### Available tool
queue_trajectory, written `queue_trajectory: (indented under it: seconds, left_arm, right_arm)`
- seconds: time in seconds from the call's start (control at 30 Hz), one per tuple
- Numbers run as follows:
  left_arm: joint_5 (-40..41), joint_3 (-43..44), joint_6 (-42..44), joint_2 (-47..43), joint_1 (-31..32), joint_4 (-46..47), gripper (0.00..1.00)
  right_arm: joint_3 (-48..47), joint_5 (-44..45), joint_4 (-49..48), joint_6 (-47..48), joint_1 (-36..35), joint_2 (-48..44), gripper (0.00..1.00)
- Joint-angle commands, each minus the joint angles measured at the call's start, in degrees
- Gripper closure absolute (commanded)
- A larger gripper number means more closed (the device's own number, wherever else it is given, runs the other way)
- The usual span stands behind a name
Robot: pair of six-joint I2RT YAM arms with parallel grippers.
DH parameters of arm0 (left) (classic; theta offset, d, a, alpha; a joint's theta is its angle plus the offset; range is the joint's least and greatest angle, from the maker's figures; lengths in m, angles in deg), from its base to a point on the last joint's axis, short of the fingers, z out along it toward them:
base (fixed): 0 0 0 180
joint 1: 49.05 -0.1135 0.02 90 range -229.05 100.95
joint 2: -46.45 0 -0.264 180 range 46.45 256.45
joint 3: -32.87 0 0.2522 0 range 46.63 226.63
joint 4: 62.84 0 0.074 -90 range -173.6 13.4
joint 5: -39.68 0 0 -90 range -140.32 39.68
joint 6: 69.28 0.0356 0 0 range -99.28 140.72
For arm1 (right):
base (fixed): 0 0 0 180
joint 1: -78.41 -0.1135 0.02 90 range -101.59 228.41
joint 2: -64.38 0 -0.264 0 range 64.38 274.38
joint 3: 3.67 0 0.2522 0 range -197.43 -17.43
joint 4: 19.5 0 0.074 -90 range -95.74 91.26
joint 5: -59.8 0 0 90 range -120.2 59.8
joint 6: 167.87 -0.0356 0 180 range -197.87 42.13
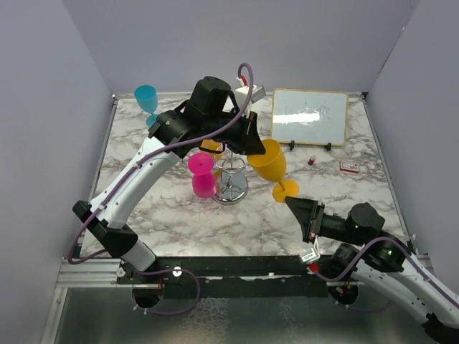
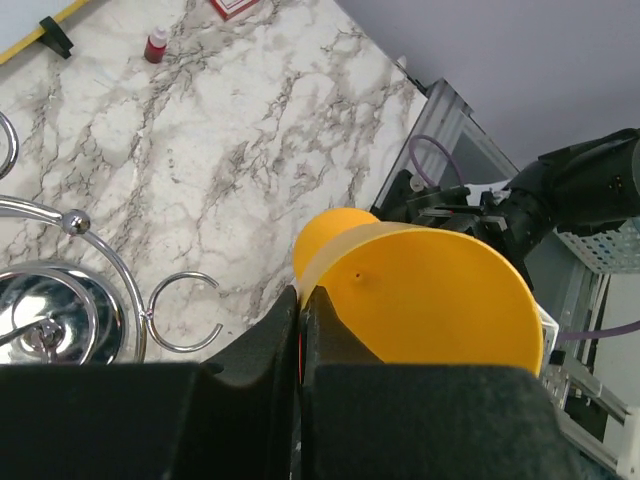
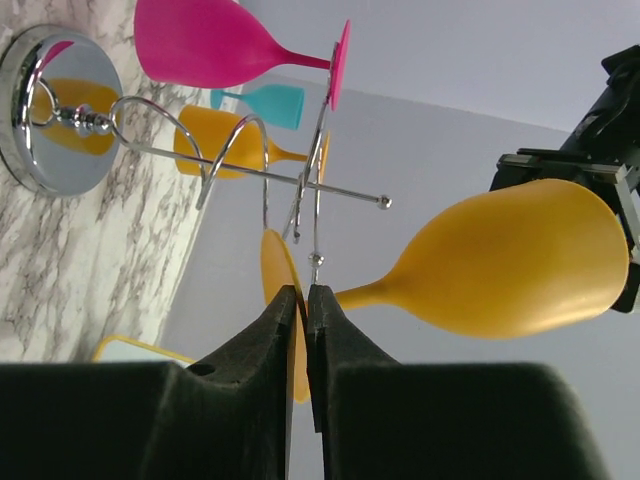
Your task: Take the wine glass off the wine glass rack
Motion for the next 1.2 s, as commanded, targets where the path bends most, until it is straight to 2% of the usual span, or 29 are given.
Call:
queue_trajectory:
  seconds: [0.0, 0.1, 0.2, 0.27, 0.3, 0.33, 0.37, 0.47, 0.57, 0.63, 0.7, 0.77, 0.83, 0.97, 1.0, 1.1, 1.17]
  left_arm:
    - [-1.81, 0.86, 0.16, -1.38, 0.72, 0.14, 1.0]
    - [0.6, 2.24, 0.01, -1.72, 0.65, 0.17, 1.0]
    - [4.98, 5.94, -0.17, -1.86, 0.47, 0.25, 1.0]
    - [10.96, 9.44, -0.42, -1.83, 0.17, 0.31, 1.0]
    - [15.07, 10.91, -0.52, -1.93, 0.07, 0.29, 1.0]
    - [20.08, 12.47, -0.6, -2.22, -0.04, 0.59, 1.0]
    - [25.03, 13.45, -0.66, -2.76, -0.14, 1.29, 1.0]
    - [40.35, 12.7, 1.55, -5.49, -0.2, 6.72, 1.0]
    - [51.27, 11.67, 6.62, -6.08, -0.24, 11.07, 1.0]
    - [58.73, 14.37, 10.71, -4.06, -0.5, 10.64, 1.0]
    - [62.87, 17.02, 13.13, -1.89, -2.26, 10.34, 1.0]
    - [62.38, 19.35, 14.87, 0.43, -5.76, 9.86, 1.0]
    - [60.58, 22.56, 14.38, 3.25, -10.95, 7.33, 1.0]
    - [57.92, 22.13, 12.35, 5.65, -19.5, 6.56, 1.0]
    - [57.02, 21.38, 11.61, 5.84, -21.16, 6.43, 1.0]
    - [55.61, 17.32, 9.38, 5.57, -26.54, 5.76, 1.0]
    - [54.3, 13.26, 7.68, 4.86, -30.34, 5.42, 1.0]
  right_arm:
    - [-0.28, 1.19, -2.61, 0.07, -0.33, -0.6, 0.82]
    - [0.41, 0.98, -4.17, -1.95, -0.33, -1.16, 0.61]
    - [0.38, 0.77, -4.68, -5.08, -0.33, -1.21, 0.5]
    - [0.16, 0.68, -5.94, -8.49, -0.33, -1.11, 0.44]
    - [-0.01, 0.92, -6.4, -10.2, -0.33, -0.87, 0.38]
    - [-0.26, 1.18, -7.14, -12.04, -0.33, -0.53, 0.12]
    - [-0.49, 1.4, -8.0, -14.33, -0.33, -0.11, 0.02]
    - [-2.02, 2.56, -11.9, -23.45, -0.33, 2.21, 0.01]
    - [-6.53, 8.95, -19.1, -44.64, -0.33, 8.28, 0.01]
    - [-11.96, 12.32, -18.78, -54.23, -0.33, 12.41, 0.01]
    - [-15.3, 14.48, -18.53, -62.74, -0.33, 15.91, 0.01]
    - [-17.15, 18.96, -19.84, -72.99, -0.33, 18.91, 0.0]
    - [-18.71, 29.22, -20.93, -83.71, -0.33, 21.65, 0.01]
    - [-23.82, 60.25, -15.18, -101.47, -0.33, 29.03, 0.0]
    - [-25.2, 62.55, -12.7, -102.06, -0.33, 30.97, 0.0]
    - [-27.78, 62.17, -9.49, -100.87, -0.33, 35.93, 0.0]
    - [-30.08, 63.85, -6.22, -103.69, -0.33, 38.76, 0.0]
